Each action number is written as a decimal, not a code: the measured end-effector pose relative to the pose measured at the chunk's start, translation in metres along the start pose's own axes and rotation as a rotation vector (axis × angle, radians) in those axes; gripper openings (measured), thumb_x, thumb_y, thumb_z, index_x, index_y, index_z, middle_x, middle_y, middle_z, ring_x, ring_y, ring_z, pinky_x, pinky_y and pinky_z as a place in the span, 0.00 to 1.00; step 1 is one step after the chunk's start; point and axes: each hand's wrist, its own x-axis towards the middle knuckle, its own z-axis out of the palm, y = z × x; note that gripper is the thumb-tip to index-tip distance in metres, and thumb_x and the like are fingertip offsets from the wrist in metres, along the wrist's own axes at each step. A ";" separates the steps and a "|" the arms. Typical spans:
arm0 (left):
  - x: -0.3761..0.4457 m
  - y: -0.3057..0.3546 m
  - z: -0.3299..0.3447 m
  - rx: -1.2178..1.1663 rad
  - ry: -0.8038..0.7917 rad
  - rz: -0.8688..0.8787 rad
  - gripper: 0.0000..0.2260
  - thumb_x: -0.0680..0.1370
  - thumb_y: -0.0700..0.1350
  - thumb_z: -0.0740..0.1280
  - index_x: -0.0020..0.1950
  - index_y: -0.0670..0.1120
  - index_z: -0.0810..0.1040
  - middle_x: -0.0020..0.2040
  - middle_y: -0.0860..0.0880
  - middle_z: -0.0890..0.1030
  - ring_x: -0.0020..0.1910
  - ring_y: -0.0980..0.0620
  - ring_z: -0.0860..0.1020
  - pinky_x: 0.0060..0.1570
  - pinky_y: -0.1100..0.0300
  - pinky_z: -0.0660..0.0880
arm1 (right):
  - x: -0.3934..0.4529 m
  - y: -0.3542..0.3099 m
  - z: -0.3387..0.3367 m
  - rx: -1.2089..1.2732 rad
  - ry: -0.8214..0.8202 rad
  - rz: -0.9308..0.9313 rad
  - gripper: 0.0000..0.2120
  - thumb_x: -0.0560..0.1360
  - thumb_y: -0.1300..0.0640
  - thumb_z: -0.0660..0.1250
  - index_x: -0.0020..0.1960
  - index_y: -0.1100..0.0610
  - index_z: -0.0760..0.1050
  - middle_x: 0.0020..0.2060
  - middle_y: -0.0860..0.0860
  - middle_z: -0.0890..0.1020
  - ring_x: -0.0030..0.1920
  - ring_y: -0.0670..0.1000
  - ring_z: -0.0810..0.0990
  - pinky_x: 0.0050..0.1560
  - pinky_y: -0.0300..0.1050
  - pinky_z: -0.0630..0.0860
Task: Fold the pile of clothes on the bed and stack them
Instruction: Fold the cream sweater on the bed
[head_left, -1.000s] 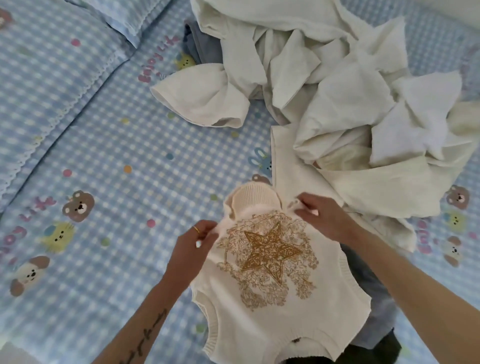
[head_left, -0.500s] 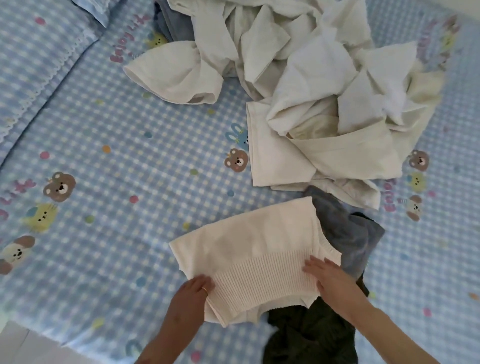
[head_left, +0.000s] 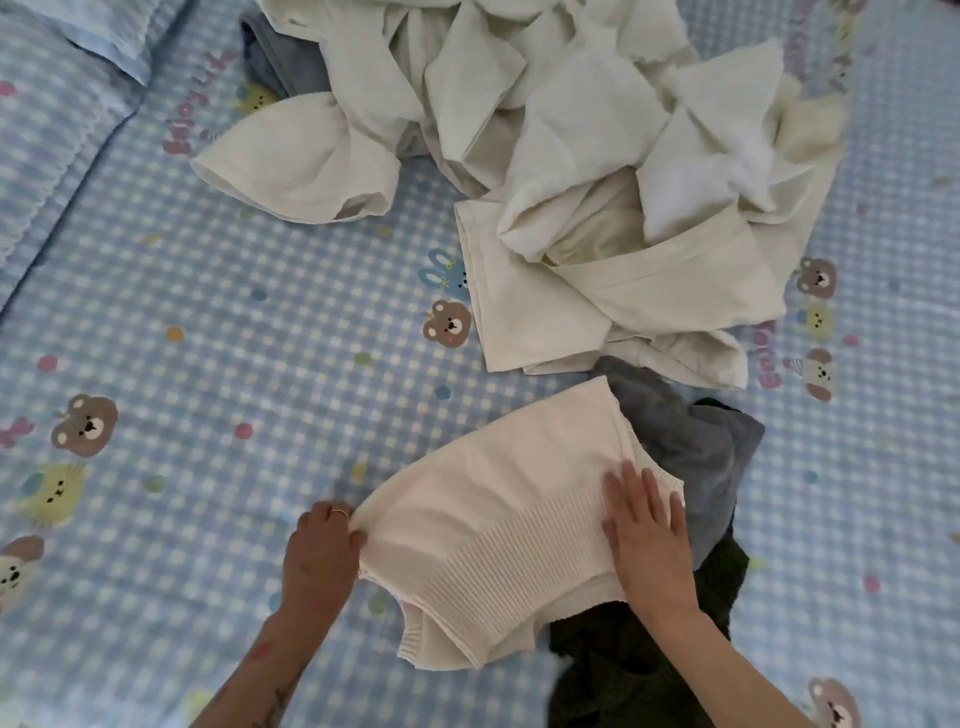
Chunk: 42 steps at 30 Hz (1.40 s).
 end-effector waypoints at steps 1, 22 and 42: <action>0.001 0.010 -0.001 0.022 0.019 0.019 0.17 0.77 0.45 0.66 0.64 0.41 0.73 0.60 0.42 0.74 0.59 0.43 0.72 0.57 0.52 0.70 | 0.002 0.005 -0.001 0.088 0.020 0.115 0.26 0.82 0.47 0.39 0.76 0.56 0.57 0.76 0.58 0.57 0.76 0.58 0.57 0.74 0.60 0.55; 0.116 0.280 -0.022 -0.326 -0.178 0.611 0.12 0.76 0.40 0.66 0.60 0.44 0.77 0.49 0.49 0.73 0.52 0.51 0.74 0.50 0.68 0.63 | 0.019 0.015 -0.005 0.780 0.039 0.381 0.23 0.77 0.51 0.64 0.69 0.48 0.62 0.58 0.44 0.66 0.51 0.44 0.72 0.51 0.34 0.67; 0.021 0.004 -0.059 -0.171 -0.081 0.341 0.08 0.74 0.40 0.61 0.45 0.48 0.80 0.48 0.51 0.81 0.50 0.50 0.78 0.47 0.65 0.71 | -0.066 -0.158 0.006 0.743 -0.436 -0.185 0.26 0.75 0.47 0.63 0.71 0.50 0.62 0.66 0.49 0.66 0.66 0.48 0.67 0.64 0.42 0.63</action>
